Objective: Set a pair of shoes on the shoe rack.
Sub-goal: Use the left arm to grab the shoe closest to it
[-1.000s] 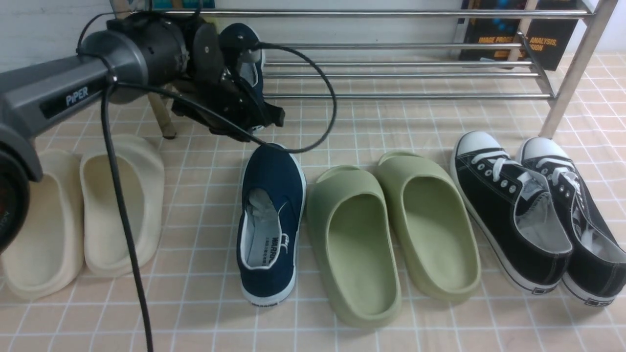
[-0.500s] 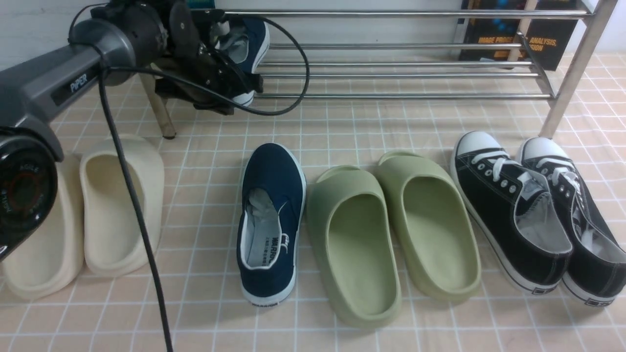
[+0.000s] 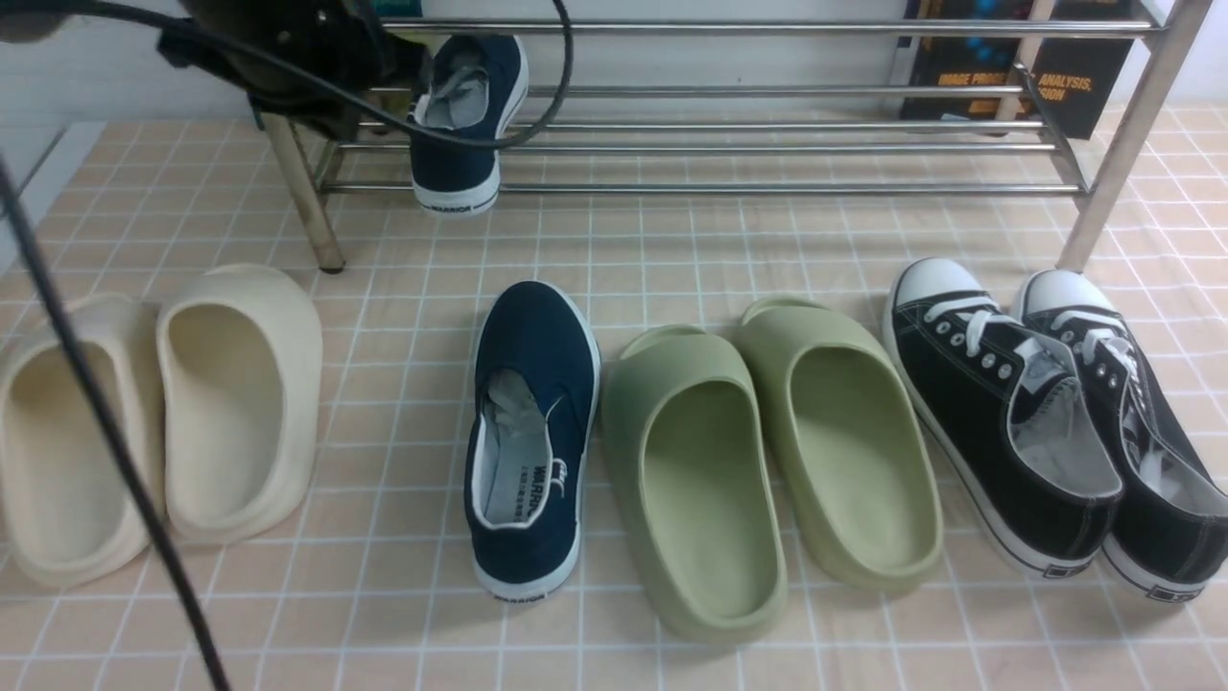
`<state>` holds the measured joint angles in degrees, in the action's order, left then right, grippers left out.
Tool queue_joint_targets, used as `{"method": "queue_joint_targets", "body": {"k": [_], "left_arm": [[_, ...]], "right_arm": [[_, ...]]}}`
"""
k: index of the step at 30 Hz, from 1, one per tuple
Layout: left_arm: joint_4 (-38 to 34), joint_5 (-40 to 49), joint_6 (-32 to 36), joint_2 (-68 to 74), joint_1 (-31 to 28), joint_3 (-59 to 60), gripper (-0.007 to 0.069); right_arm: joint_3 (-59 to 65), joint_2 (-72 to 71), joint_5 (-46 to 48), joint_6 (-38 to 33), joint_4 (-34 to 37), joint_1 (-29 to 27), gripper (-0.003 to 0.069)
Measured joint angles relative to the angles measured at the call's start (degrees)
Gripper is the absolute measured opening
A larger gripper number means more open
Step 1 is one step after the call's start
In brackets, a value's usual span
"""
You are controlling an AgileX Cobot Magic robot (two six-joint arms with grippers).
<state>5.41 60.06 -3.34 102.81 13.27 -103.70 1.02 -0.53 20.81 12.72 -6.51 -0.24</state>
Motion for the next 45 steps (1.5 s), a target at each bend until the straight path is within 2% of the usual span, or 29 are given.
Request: {"method": "queue_joint_targets", "body": {"k": [7, 10, 15, 20, 23, 24, 26, 27, 29, 32, 35, 38, 41, 42, 43, 45], "left_arm": [[0.07, -5.07, -0.70, -15.59, 2.15, 25.90, 0.0055], [0.10, -10.27, -2.53, -22.56, 7.67, 37.74, 0.0055], [-0.46, -13.94, -4.78, -23.25, 13.96, 43.92, 0.0067], [-0.46, -16.14, -8.83, -20.90, 14.61, 44.03, 0.0112], [-0.36, -18.24, -11.57, -18.30, 14.61, 44.03, 0.0230], [-0.36, -18.24, -11.57, -18.13, 14.61, 44.03, 0.0238], [-0.36, -20.27, -13.42, -15.93, 14.61, 44.03, 0.0354], [-0.36, -20.67, -13.70, -15.75, 14.61, 44.03, 0.0371], [-0.24, -24.02, -15.17, -12.73, 14.61, 44.03, 0.0460], [-0.24, -27.31, -16.19, -9.11, 14.61, 44.03, 0.0492], [-0.24, -28.22, -16.46, -6.43, 14.61, 44.03, 0.0468], [-0.24, -28.67, -16.57, -3.33, 14.61, 44.03, 0.0319], [-0.30, -27.60, -16.38, -3.28, 14.67, 42.69, 0.0118], [-0.30, -27.60, -16.33, -3.28, 14.67, 42.50, 0.0118], [-0.34, -25.81, -15.87, -3.84, 14.67, 40.52, 0.0044], [-0.27, -23.77, -15.65, -5.24, 14.61, 38.13, 0.0030]], "right_arm": [[0.00, 0.00, 0.00, 0.00, 0.00, 0.00, 0.0240], [0.00, 0.00, 0.00, 0.00, 0.00, 0.00, 0.0240], [0.00, 0.00, 0.00, 0.00, 0.00, 0.00, 0.0240], [0.00, 0.00, 0.00, 0.00, 0.00, 0.00, 0.0240], [0.00, 0.00, 0.00, 0.00, 0.00, 0.00, 0.0240], [0.00, 0.00, 0.00, 0.00, 0.00, 0.00, 0.0240], [0.00, 0.00, 0.00, 0.00, 0.00, 0.00, 0.0240], [0.00, 0.00, 0.00, 0.00, 0.00, 0.00, 0.0240], [0.00, 0.00, 0.00, 0.00, 0.00, 0.00, 0.0240], [0.00, 0.00, 0.00, 0.00, 0.00, 0.00, 0.0240], [0.00, 0.00, 0.00, 0.00, 0.00, 0.00, 0.0240], [0.00, 0.00, 0.00, 0.00, 0.00, 0.00, 0.0240], [0.00, 0.00, 0.00, 0.00, 0.00, 0.00, 0.0240], [0.00, 0.00, 0.00, 0.00, 0.00, 0.00, 0.0240], [0.00, 0.00, 0.00, 0.00, 0.00, 0.00, 0.0240], [0.00, 0.00, 0.00, 0.00, 0.00, 0.00, 0.0240]]}}
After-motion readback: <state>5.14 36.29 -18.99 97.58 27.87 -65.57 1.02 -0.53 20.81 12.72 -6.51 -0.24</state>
